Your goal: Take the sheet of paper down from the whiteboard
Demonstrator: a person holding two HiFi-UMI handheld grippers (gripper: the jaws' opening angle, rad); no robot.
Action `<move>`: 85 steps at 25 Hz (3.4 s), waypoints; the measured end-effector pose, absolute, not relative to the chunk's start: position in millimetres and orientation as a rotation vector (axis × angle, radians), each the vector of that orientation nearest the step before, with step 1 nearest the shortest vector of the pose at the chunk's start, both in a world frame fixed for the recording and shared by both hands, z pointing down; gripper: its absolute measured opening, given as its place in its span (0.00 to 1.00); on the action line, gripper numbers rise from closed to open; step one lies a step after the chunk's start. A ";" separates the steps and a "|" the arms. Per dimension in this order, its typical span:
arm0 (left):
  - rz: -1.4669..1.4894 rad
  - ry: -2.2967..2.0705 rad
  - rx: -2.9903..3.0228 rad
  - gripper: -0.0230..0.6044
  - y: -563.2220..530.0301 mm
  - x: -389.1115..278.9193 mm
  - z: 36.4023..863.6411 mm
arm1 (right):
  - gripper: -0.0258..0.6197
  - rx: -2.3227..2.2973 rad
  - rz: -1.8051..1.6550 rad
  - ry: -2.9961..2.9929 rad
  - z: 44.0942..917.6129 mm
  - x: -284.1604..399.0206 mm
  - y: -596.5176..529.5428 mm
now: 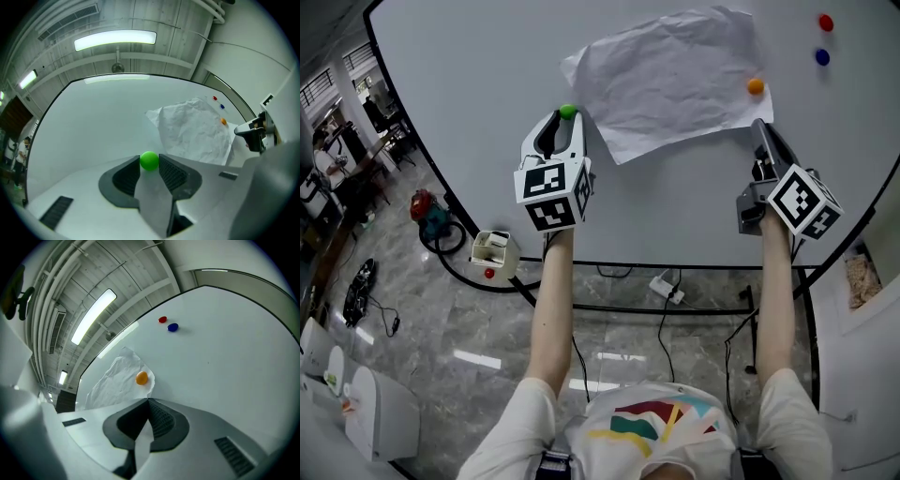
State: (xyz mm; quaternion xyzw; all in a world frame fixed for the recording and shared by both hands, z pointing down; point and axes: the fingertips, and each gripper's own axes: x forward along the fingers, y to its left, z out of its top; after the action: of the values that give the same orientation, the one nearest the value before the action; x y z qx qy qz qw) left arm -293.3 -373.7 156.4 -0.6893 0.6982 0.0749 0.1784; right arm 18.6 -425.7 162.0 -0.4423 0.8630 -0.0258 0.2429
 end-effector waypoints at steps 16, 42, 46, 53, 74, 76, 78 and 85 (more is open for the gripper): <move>0.224 1.575 -2.065 0.33 -316.4 -159.2 118.7 | 0.06 -1.189 -0.010 2.391 153.1 21.1 -414.3; -0.175 1.459 -2.012 0.31 -420.1 21.4 104.5 | 0.06 -1.247 0.091 2.539 151.4 38.8 -411.5; -0.140 1.460 -2.042 0.29 -418.3 20.5 103.8 | 0.06 -1.250 0.118 2.558 154.4 38.2 -409.0; -0.066 1.493 -2.022 0.28 -415.6 11.4 75.3 | 0.06 -1.302 0.206 2.628 170.2 36.3 -403.3; 0.215 1.488 -2.098 0.29 -352.8 -19.4 70.6 | 0.06 -1.356 0.101 2.757 256.8 38.2 -376.7; 0.331 1.470 -2.132 0.29 -321.1 -40.7 86.8 | 0.06 -1.358 0.101 2.721 257.9 45.1 -360.2; 0.448 1.462 -2.190 0.21 -290.0 -64.4 112.5 | 0.06 -1.369 0.106 2.675 259.1 52.9 -341.1; 0.529 1.726 -2.231 0.11 -246.7 -136.4 246.4 | 0.06 -1.437 0.051 2.572 294.5 64.3 -299.8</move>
State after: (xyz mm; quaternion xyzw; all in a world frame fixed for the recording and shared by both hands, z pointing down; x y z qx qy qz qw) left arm -136.4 -246.7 246.4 -0.7702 0.5960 0.1826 0.1354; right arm 64.3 -299.8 294.5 -0.4854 0.8687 0.0174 0.0973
